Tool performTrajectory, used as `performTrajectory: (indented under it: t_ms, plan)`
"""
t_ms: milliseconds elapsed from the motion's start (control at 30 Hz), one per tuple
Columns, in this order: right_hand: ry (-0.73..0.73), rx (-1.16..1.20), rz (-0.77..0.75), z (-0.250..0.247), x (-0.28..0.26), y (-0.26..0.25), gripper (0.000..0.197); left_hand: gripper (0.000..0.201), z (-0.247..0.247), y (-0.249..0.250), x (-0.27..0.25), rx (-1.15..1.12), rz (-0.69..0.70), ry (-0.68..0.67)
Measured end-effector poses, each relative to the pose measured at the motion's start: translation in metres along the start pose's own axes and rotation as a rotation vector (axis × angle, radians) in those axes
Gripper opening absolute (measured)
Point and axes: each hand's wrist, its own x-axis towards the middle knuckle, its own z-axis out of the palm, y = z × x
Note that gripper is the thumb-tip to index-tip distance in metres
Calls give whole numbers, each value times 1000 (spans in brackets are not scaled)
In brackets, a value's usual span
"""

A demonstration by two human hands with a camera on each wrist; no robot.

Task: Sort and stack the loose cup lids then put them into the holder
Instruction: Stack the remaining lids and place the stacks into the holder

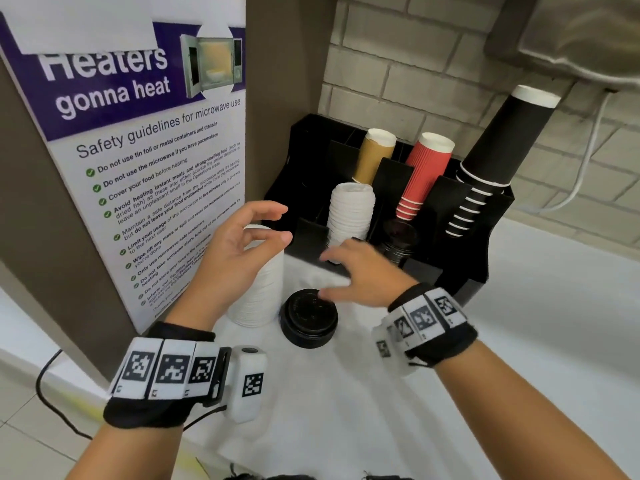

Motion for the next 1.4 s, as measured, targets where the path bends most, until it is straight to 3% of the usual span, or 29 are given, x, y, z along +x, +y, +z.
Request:
performTrajectory:
  t_ms: [100, 167, 367, 467, 567, 667, 767, 933, 1400]
  plan:
    - [-280, 2, 29, 28, 4, -22, 94, 28, -1, 1, -1, -3, 8, -1]
    - [-314, -42, 39, 44, 6, -27, 101, 28, -2, 0, -1, -11, 8, -3]
    - [-325, -45, 65, 60, 13, -27, 95, 30, -7, -3, -3, -30, 15, -5]
    - [-273, 41, 85, 51, 10, -22, 92, 30, -7, -3, -4, -41, 21, -8]
    - [-84, 308, 61, 27, 0, -16, 85, 38, -2, -2, -5, -26, 21, -55]
    - [89, 695, 4, 5, -18, -18, 76, 69, 7, -7, -7, 23, -1, -233]
    - [132, 901, -59, -7, -33, -28, 69, 97, 19, -13, -10, 25, -38, -390]
    - [146, 955, -80, -20, -45, -30, 71, 94, 29, -16, -12, -111, -14, -365]
    - [242, 899, -83, -21, -49, -19, 71, 103, 43, -21, -6, -124, -2, -361]
